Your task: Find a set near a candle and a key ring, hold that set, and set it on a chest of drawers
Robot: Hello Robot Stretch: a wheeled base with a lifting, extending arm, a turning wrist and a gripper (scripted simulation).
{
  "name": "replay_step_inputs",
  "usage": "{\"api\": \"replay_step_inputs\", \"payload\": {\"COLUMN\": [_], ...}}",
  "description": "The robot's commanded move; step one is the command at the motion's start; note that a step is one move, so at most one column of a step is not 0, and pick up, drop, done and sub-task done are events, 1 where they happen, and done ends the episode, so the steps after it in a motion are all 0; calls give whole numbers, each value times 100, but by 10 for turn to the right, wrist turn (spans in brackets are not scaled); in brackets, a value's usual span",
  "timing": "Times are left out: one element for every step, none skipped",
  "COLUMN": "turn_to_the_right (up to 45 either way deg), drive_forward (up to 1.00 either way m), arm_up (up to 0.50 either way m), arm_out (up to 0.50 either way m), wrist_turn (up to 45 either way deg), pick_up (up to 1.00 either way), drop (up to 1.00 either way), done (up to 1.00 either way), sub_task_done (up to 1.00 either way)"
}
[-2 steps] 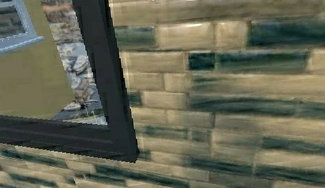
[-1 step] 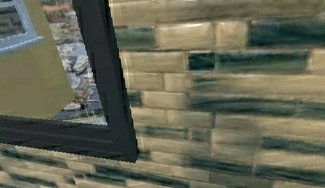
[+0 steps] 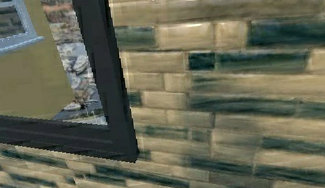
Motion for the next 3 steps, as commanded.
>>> {"api": "replay_step_inputs", "payload": {"turn_to_the_right": [0,0,0], "drive_forward": [0,0,0], "arm_up": [0,-30,0], "arm_out": [0,0,0], "wrist_turn": [120,0,0], "pick_up": [0,0,100], "drop": [0,0,0], "done": [0,0,0], "sub_task_done": [0,0,0]}}
